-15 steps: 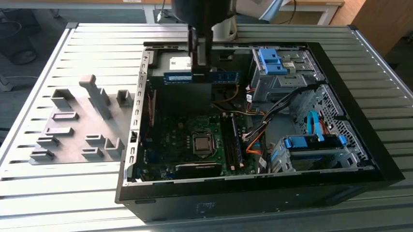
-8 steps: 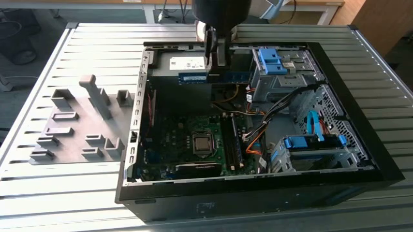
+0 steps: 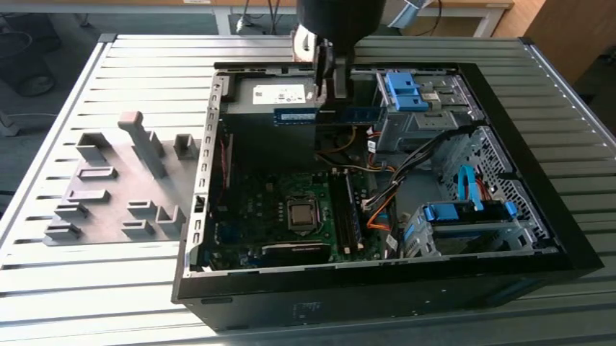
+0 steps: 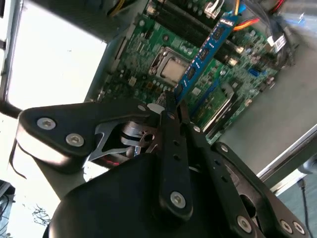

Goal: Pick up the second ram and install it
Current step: 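Pick up the second ram and move it above second insertion slot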

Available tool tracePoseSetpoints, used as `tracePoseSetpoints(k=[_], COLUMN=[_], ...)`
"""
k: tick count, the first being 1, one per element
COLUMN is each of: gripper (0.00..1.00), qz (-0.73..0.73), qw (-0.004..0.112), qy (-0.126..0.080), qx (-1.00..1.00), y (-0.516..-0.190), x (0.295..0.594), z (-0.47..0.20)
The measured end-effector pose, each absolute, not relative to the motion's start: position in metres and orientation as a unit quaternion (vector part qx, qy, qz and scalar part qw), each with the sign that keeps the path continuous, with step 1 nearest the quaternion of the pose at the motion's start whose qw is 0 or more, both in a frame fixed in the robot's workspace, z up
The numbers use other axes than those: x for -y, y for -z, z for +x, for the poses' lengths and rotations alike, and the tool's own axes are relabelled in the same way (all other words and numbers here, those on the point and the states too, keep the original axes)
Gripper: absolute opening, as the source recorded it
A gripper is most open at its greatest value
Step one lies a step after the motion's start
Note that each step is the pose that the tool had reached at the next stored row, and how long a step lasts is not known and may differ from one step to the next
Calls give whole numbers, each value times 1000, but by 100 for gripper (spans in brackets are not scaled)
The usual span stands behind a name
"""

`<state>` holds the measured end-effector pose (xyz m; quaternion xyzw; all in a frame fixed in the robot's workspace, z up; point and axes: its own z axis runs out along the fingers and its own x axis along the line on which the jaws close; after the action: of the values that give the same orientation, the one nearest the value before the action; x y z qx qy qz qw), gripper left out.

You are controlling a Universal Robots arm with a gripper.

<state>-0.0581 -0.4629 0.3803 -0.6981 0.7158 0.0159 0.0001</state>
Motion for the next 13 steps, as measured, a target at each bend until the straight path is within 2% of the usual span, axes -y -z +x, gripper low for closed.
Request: tracePoseSetpoints(k=[13], gripper=[14], qz=[-698], qw=[1], qy=[-15], qx=[-716], y=[-380], x=[463], z=[-35])
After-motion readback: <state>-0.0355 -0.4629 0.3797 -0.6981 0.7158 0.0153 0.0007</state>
